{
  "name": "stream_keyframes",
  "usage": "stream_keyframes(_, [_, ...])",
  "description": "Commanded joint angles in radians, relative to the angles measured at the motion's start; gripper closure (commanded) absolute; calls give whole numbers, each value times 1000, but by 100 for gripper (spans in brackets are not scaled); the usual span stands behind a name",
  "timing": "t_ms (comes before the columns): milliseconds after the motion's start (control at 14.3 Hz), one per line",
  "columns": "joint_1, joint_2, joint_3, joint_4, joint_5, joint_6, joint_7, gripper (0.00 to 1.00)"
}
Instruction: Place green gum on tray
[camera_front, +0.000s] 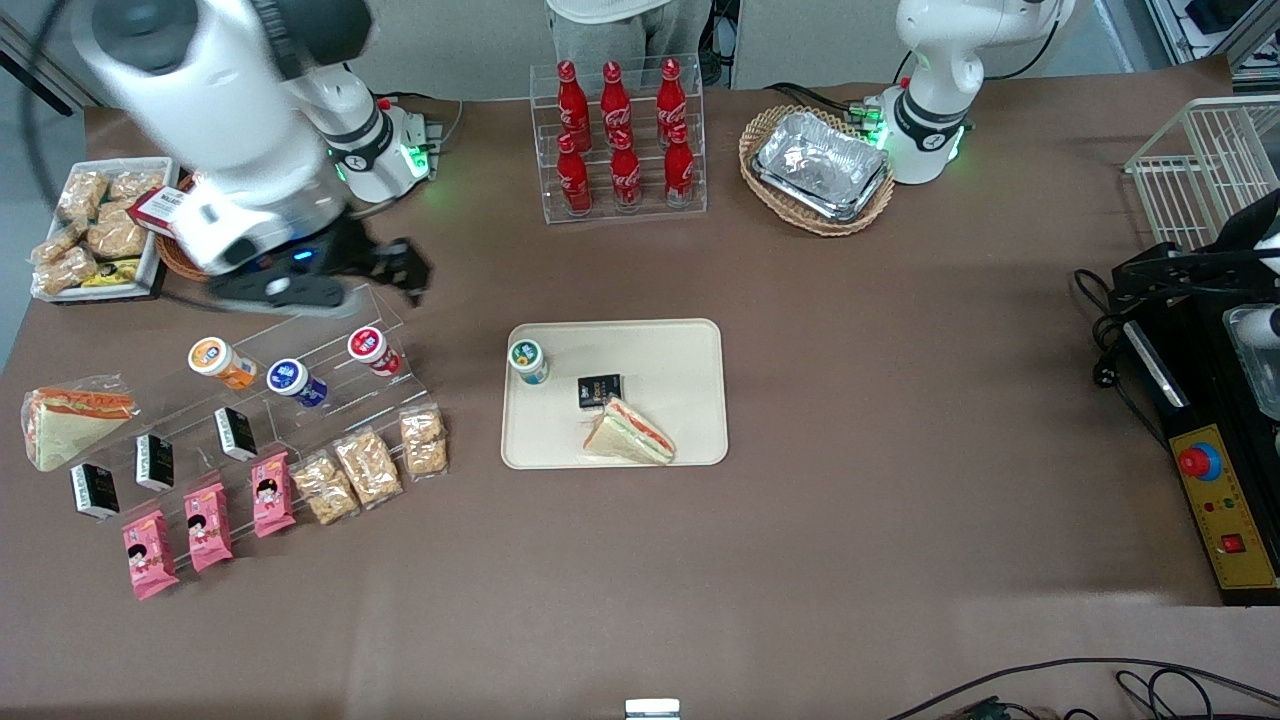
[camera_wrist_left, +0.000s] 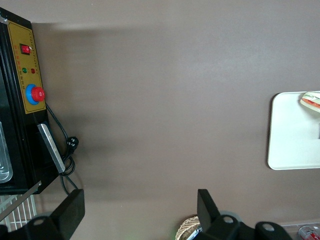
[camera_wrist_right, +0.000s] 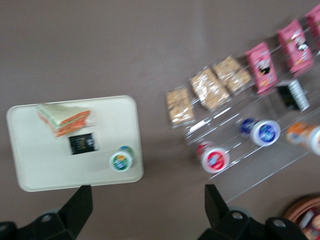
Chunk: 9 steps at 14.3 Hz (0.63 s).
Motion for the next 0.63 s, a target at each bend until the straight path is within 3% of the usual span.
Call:
stream_keyframes(0, [-190, -45, 22, -23, 63, -24, -285, 0])
stream_keyframes(279, [-359, -65, 25, -51, 74, -24, -545, 0])
stream_keyframes(558, [-390, -58, 31, -38, 85, -58, -558, 0])
